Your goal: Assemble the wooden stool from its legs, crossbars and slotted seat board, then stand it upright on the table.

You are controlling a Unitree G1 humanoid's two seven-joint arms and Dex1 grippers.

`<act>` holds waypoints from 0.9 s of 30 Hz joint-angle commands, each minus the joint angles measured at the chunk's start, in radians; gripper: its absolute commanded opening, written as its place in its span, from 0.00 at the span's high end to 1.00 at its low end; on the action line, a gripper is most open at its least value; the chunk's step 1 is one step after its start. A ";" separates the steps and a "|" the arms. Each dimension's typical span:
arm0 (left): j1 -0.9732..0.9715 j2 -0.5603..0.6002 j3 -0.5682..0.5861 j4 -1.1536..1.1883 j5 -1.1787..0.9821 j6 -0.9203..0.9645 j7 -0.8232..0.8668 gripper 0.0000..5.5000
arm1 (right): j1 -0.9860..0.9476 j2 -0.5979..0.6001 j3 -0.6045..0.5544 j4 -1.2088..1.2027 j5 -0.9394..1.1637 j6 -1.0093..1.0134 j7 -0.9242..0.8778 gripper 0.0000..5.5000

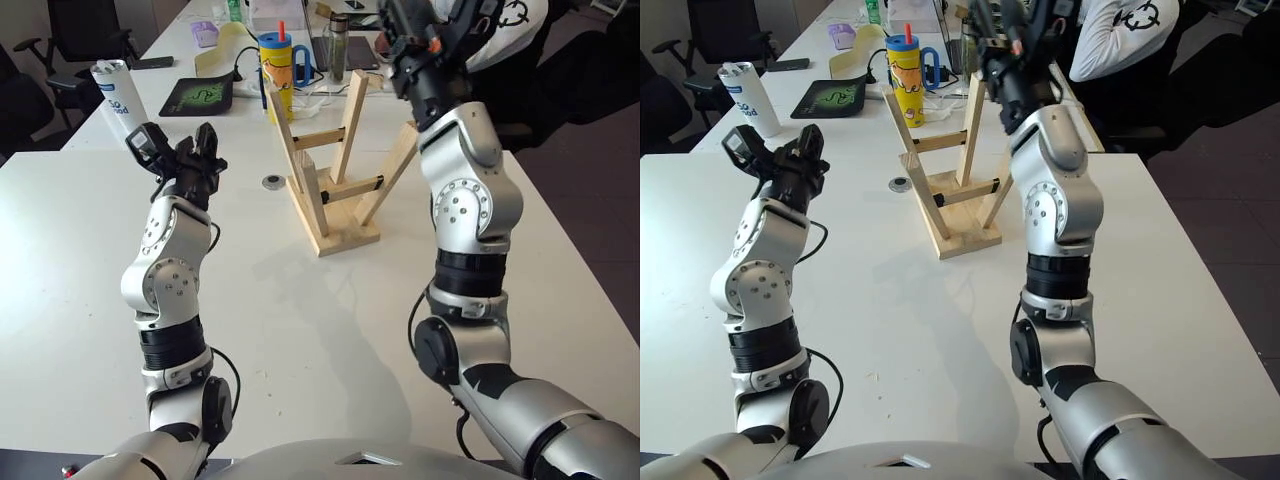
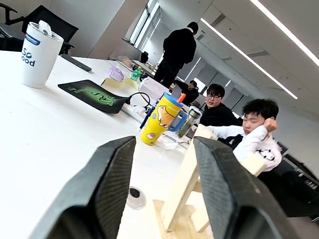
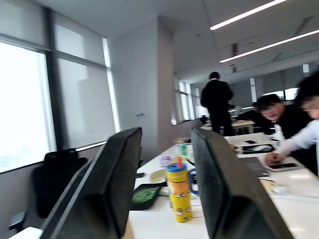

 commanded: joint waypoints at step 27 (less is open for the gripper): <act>0.118 0.030 -0.203 0.108 0.324 0.105 -0.175 0.99 | 0.342 -0.075 0.312 0.280 -0.278 0.054 0.227 1.00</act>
